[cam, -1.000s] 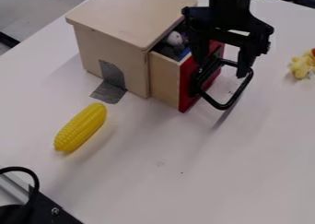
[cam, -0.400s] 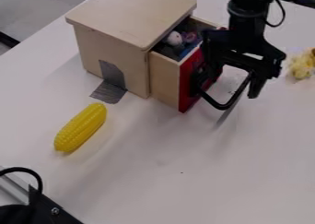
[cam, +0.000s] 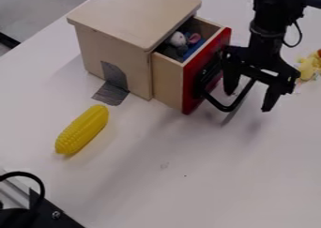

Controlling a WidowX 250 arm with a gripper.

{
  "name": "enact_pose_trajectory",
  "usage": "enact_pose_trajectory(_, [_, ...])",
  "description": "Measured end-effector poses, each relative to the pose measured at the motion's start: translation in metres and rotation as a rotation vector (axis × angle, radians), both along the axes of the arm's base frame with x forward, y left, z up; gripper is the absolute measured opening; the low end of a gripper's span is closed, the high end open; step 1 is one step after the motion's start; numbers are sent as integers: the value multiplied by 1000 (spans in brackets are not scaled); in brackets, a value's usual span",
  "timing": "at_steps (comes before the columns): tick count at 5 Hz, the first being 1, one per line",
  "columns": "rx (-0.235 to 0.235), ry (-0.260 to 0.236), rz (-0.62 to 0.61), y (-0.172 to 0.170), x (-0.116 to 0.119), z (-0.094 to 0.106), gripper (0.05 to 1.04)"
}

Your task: Closed the drawer

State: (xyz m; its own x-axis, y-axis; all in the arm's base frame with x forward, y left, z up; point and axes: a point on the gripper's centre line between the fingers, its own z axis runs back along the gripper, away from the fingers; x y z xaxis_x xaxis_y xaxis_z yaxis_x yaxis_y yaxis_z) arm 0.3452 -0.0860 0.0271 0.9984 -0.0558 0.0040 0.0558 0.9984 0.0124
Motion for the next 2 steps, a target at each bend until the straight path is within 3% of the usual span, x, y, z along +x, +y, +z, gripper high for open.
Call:
enact_pose_trajectory(1, [3,44,-16,-5,0,-14,948])
enact_pose_trajectory(2, [-10,56,-20,-7,-2,-15,677])
